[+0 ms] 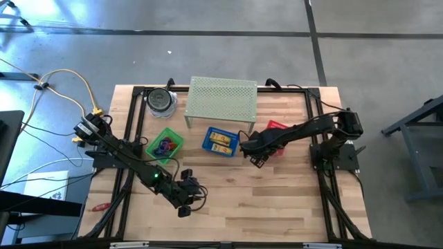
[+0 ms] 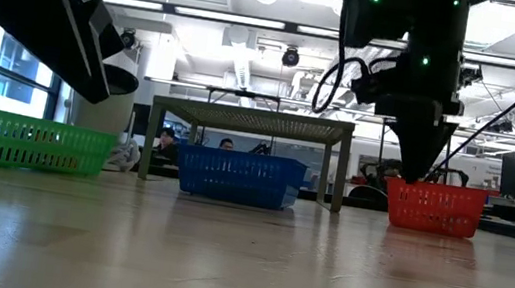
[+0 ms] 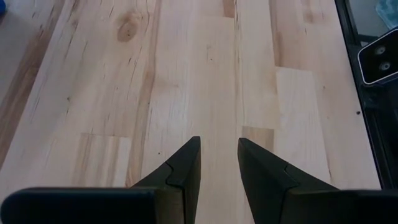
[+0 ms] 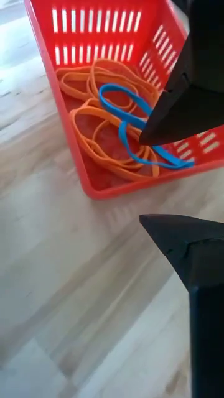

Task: Pick & Place Office Desk Supplies
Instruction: Put the orange bin on the shelf

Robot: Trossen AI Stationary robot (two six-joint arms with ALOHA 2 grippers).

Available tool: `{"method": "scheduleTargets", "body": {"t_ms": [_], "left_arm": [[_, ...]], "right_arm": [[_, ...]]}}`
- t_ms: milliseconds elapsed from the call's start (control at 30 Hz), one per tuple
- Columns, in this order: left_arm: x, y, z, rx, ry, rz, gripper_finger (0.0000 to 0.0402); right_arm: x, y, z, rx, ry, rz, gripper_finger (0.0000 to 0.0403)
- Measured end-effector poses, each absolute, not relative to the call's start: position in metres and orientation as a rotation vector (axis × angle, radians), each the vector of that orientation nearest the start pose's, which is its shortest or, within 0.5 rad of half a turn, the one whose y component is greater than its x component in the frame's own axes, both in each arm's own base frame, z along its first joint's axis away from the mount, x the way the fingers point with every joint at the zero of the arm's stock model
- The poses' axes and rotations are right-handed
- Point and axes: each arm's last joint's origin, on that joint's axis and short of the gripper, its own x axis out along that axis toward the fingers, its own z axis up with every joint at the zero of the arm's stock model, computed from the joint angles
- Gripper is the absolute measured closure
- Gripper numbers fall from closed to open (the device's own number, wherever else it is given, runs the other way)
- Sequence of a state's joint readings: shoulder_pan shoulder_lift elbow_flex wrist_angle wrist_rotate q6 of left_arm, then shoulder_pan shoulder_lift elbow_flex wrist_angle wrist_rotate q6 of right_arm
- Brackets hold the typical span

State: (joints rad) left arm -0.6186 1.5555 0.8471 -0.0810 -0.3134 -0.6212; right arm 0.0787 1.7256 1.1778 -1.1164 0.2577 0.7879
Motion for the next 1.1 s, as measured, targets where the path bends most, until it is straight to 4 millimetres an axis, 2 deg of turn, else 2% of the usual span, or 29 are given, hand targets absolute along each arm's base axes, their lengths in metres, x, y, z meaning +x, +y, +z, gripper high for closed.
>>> {"method": "scheduleTargets", "body": {"t_ms": [467,633,800,933,1100], "left_arm": [[0.256,-0.171,0.186,-0.235,0.760,-0.059,0.0299],[0.256,-0.171,0.186,-0.234,0.760,-0.059,0.0299],[0.256,-0.171,0.186,-0.234,0.760,-0.059,0.0299],[0.256,-0.171,0.186,-0.234,0.760,-0.058,0.0299],[0.256,-0.171,0.186,-0.234,0.761,-0.059,0.0299]], "right_arm": [[0.283,0.005,0.164,0.338,1.478,-0.729,0.0231],[0.282,0.007,0.164,0.338,1.513,-0.670,0.0286],[0.282,0.008,0.164,0.324,1.529,-0.641,0.0383],[0.279,0.009,0.165,0.311,1.556,-0.645,0.0399],[0.272,0.021,0.172,0.292,1.634,-0.691,0.0399]]}}
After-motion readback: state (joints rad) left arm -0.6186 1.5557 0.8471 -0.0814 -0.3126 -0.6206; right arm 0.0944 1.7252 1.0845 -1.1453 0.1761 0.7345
